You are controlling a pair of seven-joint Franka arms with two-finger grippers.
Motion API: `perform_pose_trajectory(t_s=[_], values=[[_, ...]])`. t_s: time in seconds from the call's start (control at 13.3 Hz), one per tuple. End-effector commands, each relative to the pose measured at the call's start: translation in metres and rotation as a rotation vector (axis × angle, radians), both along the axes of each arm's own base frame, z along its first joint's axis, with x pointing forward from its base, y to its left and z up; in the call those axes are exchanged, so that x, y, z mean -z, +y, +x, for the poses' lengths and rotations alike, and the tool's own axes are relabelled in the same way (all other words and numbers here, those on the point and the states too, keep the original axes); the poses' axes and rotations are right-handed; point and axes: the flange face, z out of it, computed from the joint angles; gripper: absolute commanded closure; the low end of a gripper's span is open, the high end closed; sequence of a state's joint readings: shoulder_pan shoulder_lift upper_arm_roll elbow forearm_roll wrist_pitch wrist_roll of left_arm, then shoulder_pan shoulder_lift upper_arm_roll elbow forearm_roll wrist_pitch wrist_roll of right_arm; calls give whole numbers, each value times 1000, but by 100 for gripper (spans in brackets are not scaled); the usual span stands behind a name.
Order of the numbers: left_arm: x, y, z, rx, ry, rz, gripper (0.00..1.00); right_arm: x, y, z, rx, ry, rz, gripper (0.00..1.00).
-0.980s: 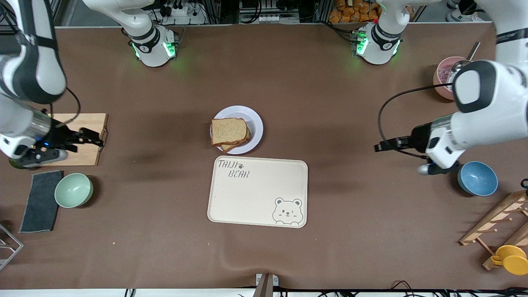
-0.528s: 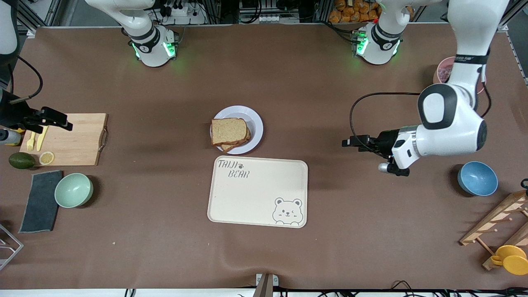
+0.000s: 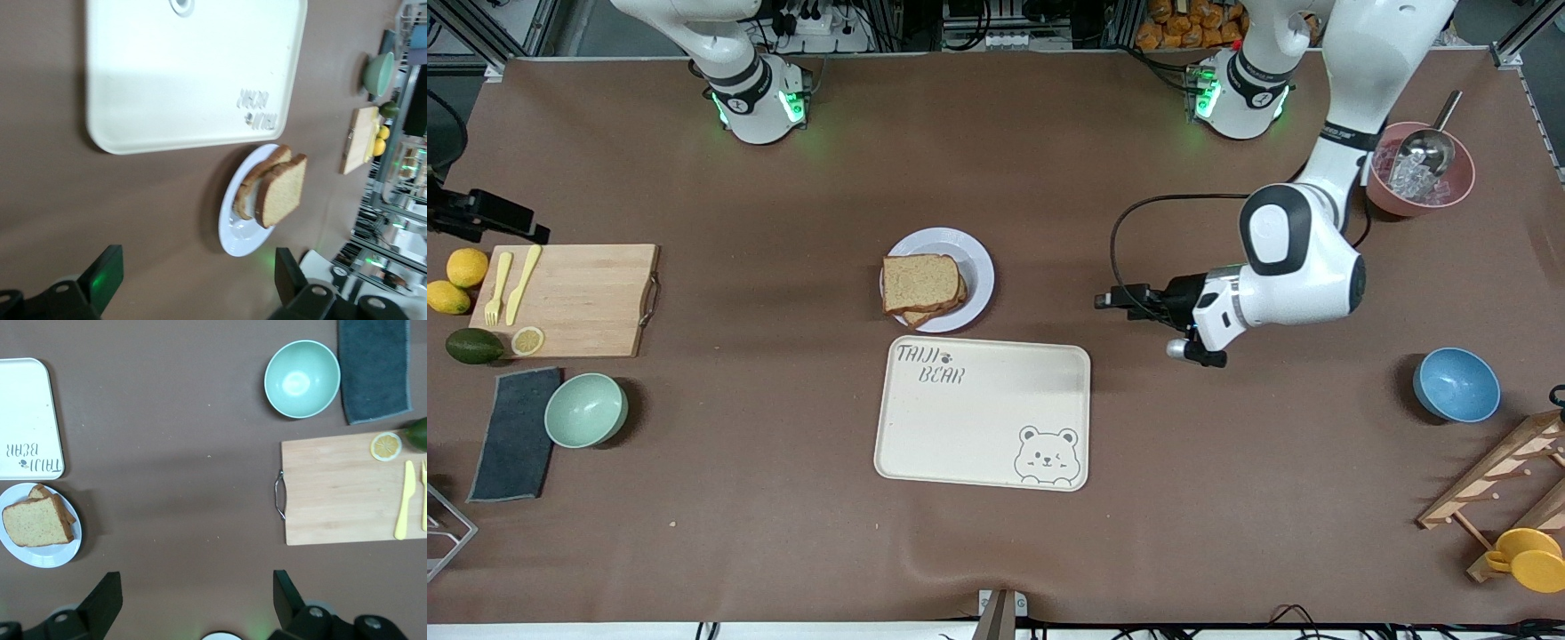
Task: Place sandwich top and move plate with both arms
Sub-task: 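Reach the left gripper to the plate rim and grasp it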
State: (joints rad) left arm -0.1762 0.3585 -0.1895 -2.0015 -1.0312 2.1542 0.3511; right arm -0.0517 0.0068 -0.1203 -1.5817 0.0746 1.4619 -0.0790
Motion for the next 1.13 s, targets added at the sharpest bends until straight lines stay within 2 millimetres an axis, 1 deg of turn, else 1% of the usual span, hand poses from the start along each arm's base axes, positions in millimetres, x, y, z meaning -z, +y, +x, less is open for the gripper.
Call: perform_pose_trajectory(t_s=[0.0, 0.08, 0.15, 0.23, 0.3, 0.38, 0.53, 0.6, 0.75, 0.83, 0.91, 0.98, 1.06], values=[[21, -11, -22, -17, 5, -86, 0, -24, 10, -9, -9, -7, -69, 0], [27, -20, -32, -14, -4, -127, 0, -29, 20, -10, -15, -15, -82, 0], [37, -25, -37, -18, -18, -166, 0, -32, 28, -10, 12, -19, -96, 0], [48, -27, -39, -26, -31, -199, 0, -32, 29, -8, 33, -29, -98, 0], [59, -34, -43, -27, -36, -225, 0, -35, 31, -4, 29, -56, -100, 0], [74, -49, -51, -16, -44, -255, 0, -38, 31, -4, 30, -72, -102, 0], [111, -73, -66, -49, -85, -331, 0, -41, 29, -8, 27, -66, -94, 0], [122, -80, -69, -58, -110, -357, 0, -45, 29, -12, 25, -71, -96, 0], [135, -82, -70, -56, -112, -359, 0, -45, 27, -12, 27, -68, -96, 0], [142, -90, -73, -35, -118, -363, 8, -44, 26, -11, 28, -69, -96, 0], [149, -92, -74, -23, -133, -366, 15, -43, 25, -10, 30, -73, -98, 0], [153, -93, -74, -18, -137, -367, 18, -44, 25, -8, 30, -83, -96, 0], [157, -94, -76, -18, -131, -366, 18, -46, 25, -9, 28, -85, -102, 0]])
